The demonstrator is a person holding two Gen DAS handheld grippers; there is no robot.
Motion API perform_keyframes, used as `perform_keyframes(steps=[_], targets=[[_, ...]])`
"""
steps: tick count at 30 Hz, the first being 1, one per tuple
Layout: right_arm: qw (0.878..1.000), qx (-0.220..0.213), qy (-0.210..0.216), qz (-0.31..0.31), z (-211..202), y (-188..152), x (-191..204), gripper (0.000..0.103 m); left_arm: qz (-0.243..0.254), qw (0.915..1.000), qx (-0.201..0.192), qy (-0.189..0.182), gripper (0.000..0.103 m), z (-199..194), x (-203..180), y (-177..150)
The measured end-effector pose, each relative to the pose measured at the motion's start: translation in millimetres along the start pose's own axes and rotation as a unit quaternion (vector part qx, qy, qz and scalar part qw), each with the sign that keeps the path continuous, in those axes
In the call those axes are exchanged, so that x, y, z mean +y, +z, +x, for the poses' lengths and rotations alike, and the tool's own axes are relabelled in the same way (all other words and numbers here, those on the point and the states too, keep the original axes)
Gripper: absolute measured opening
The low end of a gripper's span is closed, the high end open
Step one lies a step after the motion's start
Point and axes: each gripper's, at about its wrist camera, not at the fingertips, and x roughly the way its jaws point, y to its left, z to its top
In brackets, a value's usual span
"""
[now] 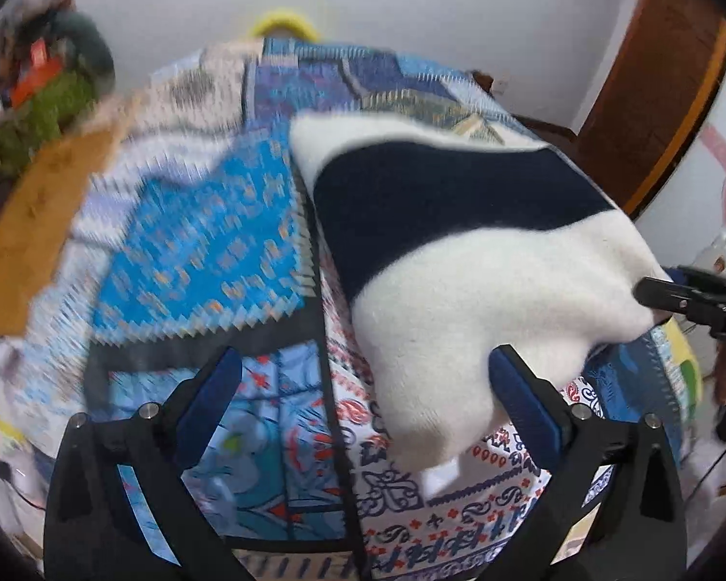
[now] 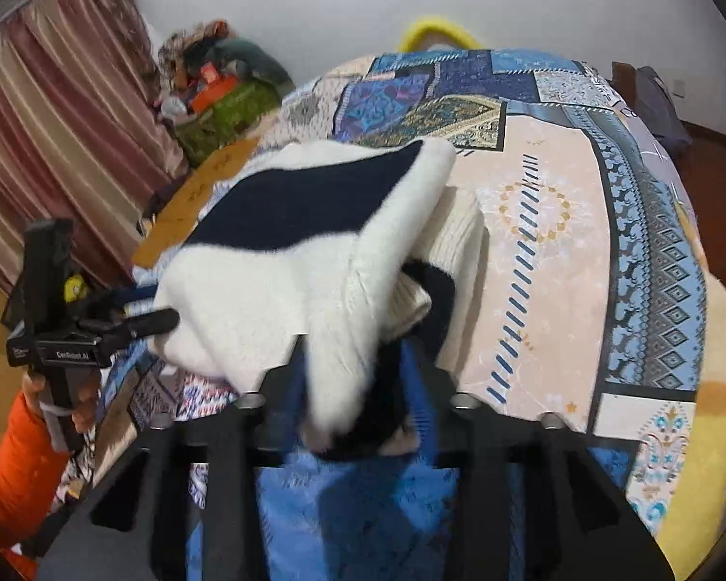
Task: Fold small clothes
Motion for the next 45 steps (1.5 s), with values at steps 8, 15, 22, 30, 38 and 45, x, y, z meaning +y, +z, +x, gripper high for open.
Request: perform_keyframes(steps=[8,15,22,30,38,45], targets=[[0.996,-0.037,-0.046,-0.064,-37,16,19,0.053,0.029,0.9962,-0.078,0.025,0.101,-44,7,32],[0.988,-0.077,-0.047,-0.124,-26,51,50,0.053,0.040,0.9964,-0.076,-0.004,0.091,-31,8,71],[0.991,-0.021,-0.039,-0.125,40,64,44,0.053,0.046,0.9985,-0.009,-0.029,0.067,30,-11,75],[0.992,0.012,-0.036,-0.118,51,43,22,0.051,0.043,0.9976,0.009,-0.054,0.072,56,-6,47],[0.993,0.005,-0.056,-0.107,30,22,17,0.055,0.049,0.9984,-0.001,-0.027,0.072,33,-10,32],[0.997,0.006,-0.043,-0.066,16,9,7,0.058,0.039,0.9990,-0.005,-0.023,0.075,15,-5,24]])
